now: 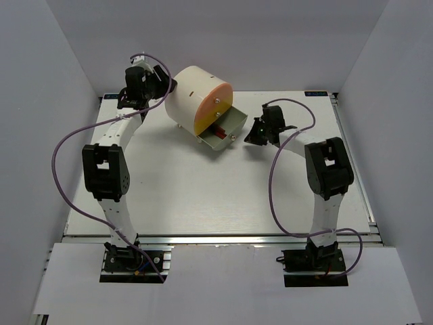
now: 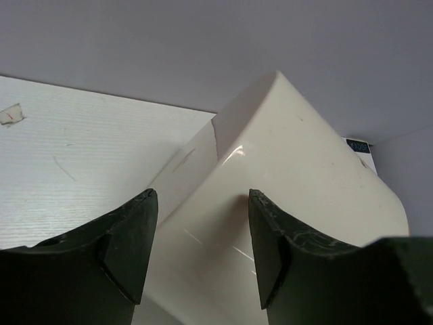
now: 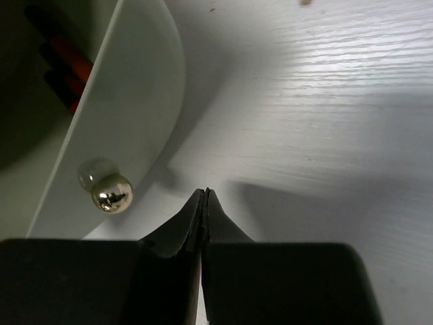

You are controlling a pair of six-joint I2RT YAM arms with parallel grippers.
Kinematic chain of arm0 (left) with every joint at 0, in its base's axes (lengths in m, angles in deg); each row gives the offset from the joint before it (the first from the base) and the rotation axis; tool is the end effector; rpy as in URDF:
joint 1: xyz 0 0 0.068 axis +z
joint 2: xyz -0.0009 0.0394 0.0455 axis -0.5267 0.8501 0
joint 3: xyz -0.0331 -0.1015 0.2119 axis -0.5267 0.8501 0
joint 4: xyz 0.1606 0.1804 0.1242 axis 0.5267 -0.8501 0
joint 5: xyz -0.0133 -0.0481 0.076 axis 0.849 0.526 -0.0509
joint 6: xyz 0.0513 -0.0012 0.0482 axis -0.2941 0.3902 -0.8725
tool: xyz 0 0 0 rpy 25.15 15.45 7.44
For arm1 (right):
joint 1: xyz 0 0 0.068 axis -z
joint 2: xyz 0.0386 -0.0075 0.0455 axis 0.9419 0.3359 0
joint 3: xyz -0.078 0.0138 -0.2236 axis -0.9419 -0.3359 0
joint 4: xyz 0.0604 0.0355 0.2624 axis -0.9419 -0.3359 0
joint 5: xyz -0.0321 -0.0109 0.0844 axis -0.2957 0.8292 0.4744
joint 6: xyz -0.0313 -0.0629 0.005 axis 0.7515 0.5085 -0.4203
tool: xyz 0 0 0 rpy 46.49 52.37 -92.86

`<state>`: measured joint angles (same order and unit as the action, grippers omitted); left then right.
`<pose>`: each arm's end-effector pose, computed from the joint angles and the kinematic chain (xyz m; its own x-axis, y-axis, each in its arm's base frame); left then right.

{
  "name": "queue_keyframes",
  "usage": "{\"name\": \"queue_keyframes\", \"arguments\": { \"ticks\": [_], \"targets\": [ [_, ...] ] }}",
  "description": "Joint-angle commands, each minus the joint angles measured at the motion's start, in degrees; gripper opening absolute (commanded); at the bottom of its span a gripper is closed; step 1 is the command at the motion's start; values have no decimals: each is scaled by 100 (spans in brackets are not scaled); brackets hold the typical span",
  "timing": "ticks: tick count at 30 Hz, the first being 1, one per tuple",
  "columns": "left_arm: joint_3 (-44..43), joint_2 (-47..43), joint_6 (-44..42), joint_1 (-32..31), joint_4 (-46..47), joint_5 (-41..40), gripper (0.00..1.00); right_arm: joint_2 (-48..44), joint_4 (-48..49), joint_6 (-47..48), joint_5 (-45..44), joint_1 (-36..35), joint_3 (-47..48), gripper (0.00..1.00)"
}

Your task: Organize the makeup

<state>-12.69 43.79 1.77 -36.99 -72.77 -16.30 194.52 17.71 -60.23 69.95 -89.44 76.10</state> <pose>0.4916 -0.0577 0.2721 -0.3967 -0.4358 -0.8079 0.1242 0.8465 -0.5177 0.4252 0.1559 0.1243 -0.7322 0.2853 -0.6185 -0.0636 0.8755 0.4791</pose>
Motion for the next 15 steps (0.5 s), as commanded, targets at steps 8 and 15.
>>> {"name": "queue_keyframes", "arguments": {
  "ticks": [8, 15],
  "targets": [
    [-136, 109, -263, -15, 159, 476, 66, 823, 282, -1166, 621, -395, 1042, 0],
    [-21, 153, -236, -24, 168, 695, 65, 1491, 624, -1307, 752, -598, 2141, 0]
  ]
}}
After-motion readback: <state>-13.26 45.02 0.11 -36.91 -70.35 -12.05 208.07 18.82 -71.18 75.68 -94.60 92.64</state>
